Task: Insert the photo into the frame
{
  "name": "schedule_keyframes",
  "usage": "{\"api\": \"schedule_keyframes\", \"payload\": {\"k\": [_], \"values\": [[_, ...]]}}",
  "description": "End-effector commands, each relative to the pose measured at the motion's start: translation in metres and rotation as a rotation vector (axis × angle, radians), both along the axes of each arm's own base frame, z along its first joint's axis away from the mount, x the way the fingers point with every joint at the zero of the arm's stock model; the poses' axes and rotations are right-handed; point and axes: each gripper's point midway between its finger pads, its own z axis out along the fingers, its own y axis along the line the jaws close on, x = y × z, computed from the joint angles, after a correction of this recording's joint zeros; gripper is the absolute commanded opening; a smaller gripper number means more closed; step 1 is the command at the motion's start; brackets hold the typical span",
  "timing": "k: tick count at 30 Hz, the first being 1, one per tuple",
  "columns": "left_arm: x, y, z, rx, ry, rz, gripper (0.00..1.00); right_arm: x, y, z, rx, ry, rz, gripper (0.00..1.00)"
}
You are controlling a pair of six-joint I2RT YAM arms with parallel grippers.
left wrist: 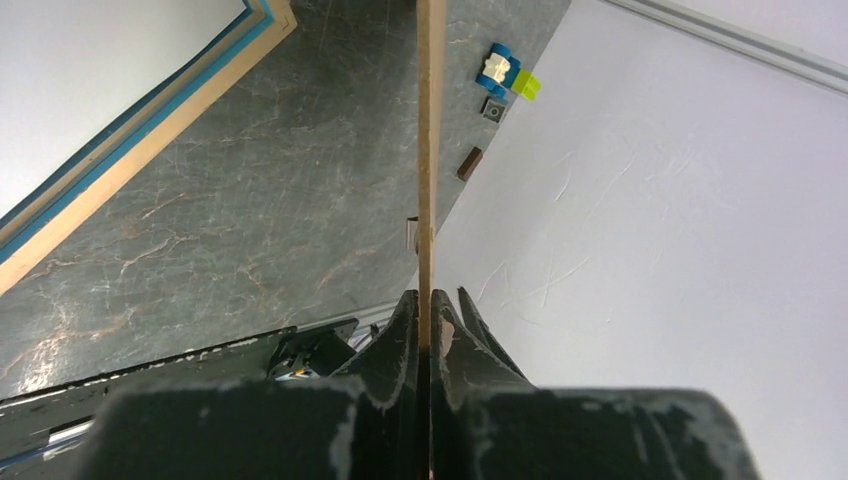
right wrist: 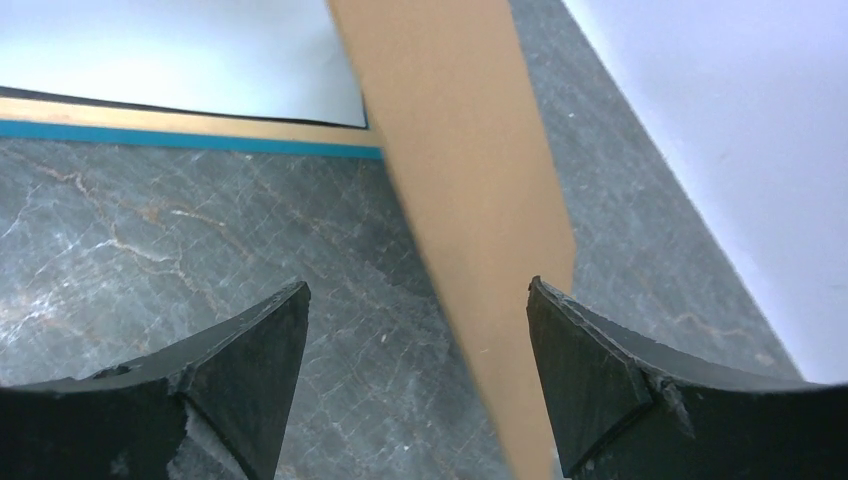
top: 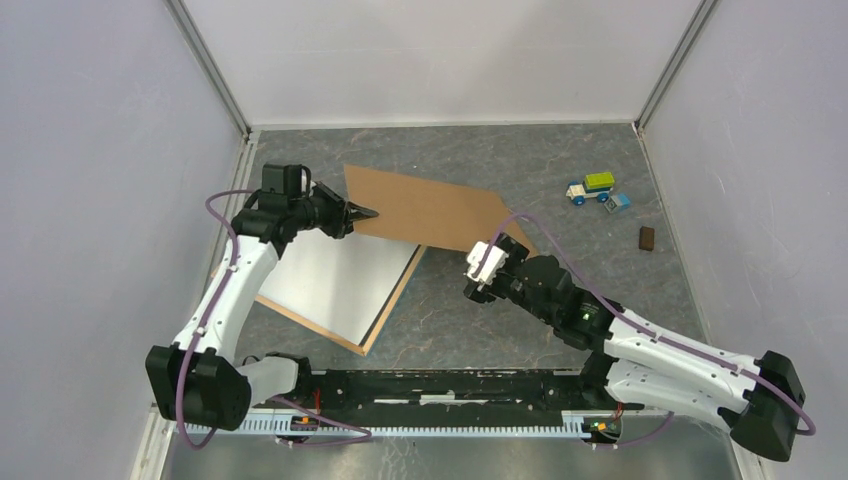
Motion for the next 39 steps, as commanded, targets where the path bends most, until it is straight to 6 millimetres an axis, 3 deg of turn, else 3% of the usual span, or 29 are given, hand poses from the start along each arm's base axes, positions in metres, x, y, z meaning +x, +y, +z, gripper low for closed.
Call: {"api": "schedule_keyframes", "payload": {"k": [1,7,14,22,29,35,39], "values": [[-0.004,0.000,0.009,-0.035,0.004,0.024,0.02,0.016,-0.002,0.044,-0.031,-0.131,-0.105,0.85],[-0.009,0.000,0.011,-0.040,0.001,0.018,0.02,0.014,0.017,0.060,-0.086,-0.165,-0.058,0.86],[-0.014,0.001,0.018,-0.043,-0.014,0.016,0.02,0.020,0.053,0.051,-0.102,-0.212,0.023,0.84],[-0.016,0.002,0.021,-0.032,-0.028,0.028,0.02,0.040,0.061,0.045,-0.188,-0.266,-0.040,0.78],[-0.017,0.001,0.021,-0.027,-0.026,0.031,0.02,0.034,0.073,0.029,-0.250,-0.256,0.056,0.72],[-0.016,0.003,0.023,-0.017,-0.041,0.042,0.03,0.040,0.077,0.026,-0.257,-0.243,0.033,0.46],[-0.013,0.001,0.025,0.002,-0.070,0.010,0.21,0.041,0.080,0.024,-0.234,-0.212,0.015,0.21]]}}
